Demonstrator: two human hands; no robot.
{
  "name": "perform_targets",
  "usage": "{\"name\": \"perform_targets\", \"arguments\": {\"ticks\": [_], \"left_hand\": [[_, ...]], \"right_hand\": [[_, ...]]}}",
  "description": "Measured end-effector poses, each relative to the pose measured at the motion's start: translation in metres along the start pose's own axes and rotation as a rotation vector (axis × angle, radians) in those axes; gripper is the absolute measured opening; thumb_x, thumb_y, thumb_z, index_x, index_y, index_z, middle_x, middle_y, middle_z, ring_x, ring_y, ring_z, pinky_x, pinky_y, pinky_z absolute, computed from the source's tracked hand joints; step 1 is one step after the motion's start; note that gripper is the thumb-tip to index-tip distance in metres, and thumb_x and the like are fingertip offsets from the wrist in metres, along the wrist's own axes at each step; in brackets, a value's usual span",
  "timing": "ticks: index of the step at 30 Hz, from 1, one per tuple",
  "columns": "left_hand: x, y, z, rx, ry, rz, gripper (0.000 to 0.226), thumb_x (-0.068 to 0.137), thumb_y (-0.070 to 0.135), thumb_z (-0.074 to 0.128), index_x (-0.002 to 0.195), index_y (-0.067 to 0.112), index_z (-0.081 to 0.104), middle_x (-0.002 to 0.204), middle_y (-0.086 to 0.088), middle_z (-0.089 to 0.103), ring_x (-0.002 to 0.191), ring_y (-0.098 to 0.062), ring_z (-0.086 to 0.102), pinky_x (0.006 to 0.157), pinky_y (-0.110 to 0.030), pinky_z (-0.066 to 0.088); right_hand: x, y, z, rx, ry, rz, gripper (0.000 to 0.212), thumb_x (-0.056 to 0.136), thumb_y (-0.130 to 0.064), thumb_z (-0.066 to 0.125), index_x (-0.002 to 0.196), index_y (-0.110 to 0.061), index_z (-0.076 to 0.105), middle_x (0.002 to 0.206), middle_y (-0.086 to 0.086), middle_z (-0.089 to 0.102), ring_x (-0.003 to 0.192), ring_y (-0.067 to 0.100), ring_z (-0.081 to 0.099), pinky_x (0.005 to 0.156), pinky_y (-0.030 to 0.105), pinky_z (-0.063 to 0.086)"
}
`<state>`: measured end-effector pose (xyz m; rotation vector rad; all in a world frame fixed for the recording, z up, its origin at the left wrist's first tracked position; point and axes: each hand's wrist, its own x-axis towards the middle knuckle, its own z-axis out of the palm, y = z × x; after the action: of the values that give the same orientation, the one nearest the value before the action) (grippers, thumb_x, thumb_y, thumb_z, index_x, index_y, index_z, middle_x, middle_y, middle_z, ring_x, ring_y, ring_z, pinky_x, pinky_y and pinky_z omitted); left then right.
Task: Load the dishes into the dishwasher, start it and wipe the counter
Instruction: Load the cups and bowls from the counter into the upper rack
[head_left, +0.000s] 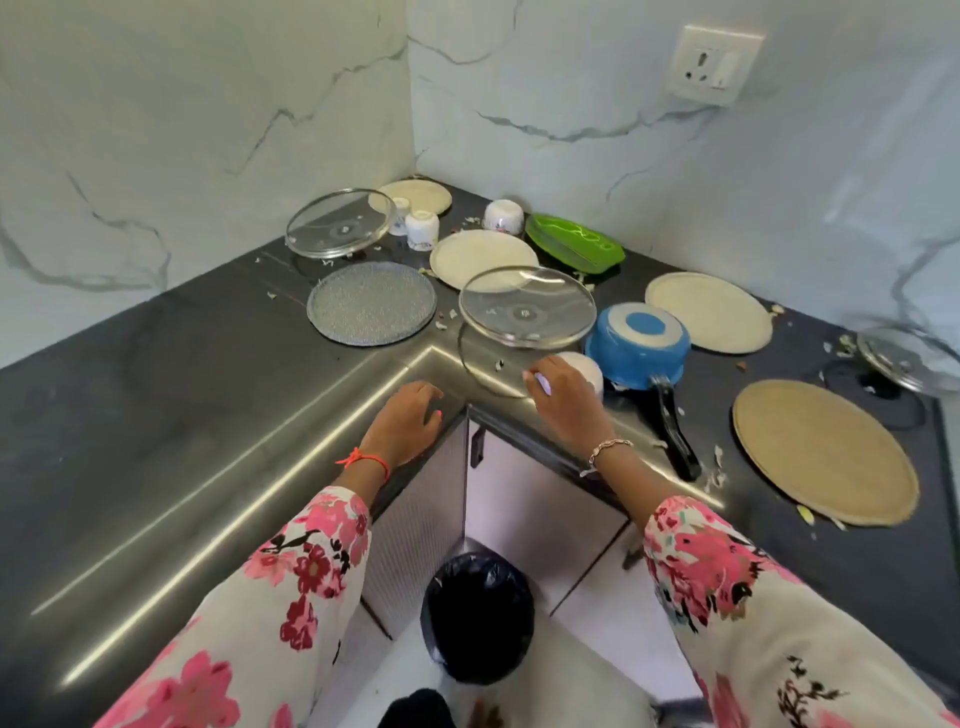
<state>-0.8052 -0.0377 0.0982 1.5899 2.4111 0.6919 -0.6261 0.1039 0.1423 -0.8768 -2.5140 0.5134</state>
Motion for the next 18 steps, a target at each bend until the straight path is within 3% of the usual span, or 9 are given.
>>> {"name": "perform_targets", "arguments": {"ticks": [2, 8, 11, 15, 18], "left_hand": [[0.03, -0.014, -0.005, -0.008, 0.017, -0.02, 0.031, 0.087, 0.01, 0.052, 0.116, 0.002, 0.055, 0.119, -0.015, 0.056, 0.116, -0.029, 0.048, 0.101, -0.033, 0.034], [0.121, -0.048, -0.026, -0.012, 0.015, -0.027, 0.031, 0.089, 0.006, 0.051, 0.119, -0.004, 0.053, 0.122, -0.02, 0.053, 0.118, -0.033, 0.046, 0.1, -0.031, 0.03], [0.169, -0.074, -0.034, -0.028, 0.035, -0.067, 0.032, 0.091, 0.009, 0.051, 0.121, -0.001, 0.052, 0.125, -0.016, 0.052, 0.121, -0.03, 0.044, 0.099, -0.027, 0.027], [0.229, -0.101, -0.051, -0.038, 0.022, -0.04, 0.033, 0.09, 0.01, 0.051, 0.122, 0.002, 0.05, 0.127, -0.014, 0.051, 0.122, -0.028, 0.044, 0.102, -0.031, 0.031], [0.284, -0.121, -0.068, -0.074, 0.065, 0.001, 0.029, 0.088, 0.007, 0.053, 0.117, 0.001, 0.052, 0.117, -0.015, 0.053, 0.111, -0.027, 0.05, 0.097, -0.032, 0.038]], "right_hand": [[0.038, 0.003, 0.0, 0.02, 0.005, -0.005, 0.025, 0.096, -0.018, 0.046, 0.097, 0.001, 0.063, 0.099, 0.016, 0.063, 0.087, 0.029, 0.06, 0.073, 0.029, 0.042], [0.146, 0.012, 0.012, 0.111, 0.04, -0.003, 0.021, 0.094, -0.015, 0.049, 0.099, 0.0, 0.063, 0.097, 0.018, 0.063, 0.086, 0.031, 0.06, 0.077, 0.04, 0.046], [0.2, 0.013, 0.025, 0.081, 0.015, 0.002, 0.021, 0.093, -0.019, 0.051, 0.101, -0.003, 0.062, 0.104, 0.015, 0.063, 0.089, 0.03, 0.06, 0.077, 0.036, 0.045], [0.262, 0.01, 0.046, 0.076, -0.03, 0.027, 0.029, 0.094, -0.026, 0.052, 0.113, -0.005, 0.058, 0.119, 0.012, 0.058, 0.099, 0.028, 0.059, 0.084, 0.037, 0.046], [0.307, 0.006, 0.066, 0.054, -0.066, 0.065, 0.034, 0.093, -0.03, 0.054, 0.119, -0.008, 0.053, 0.123, 0.01, 0.054, 0.104, 0.027, 0.055, 0.087, 0.036, 0.041]]}}
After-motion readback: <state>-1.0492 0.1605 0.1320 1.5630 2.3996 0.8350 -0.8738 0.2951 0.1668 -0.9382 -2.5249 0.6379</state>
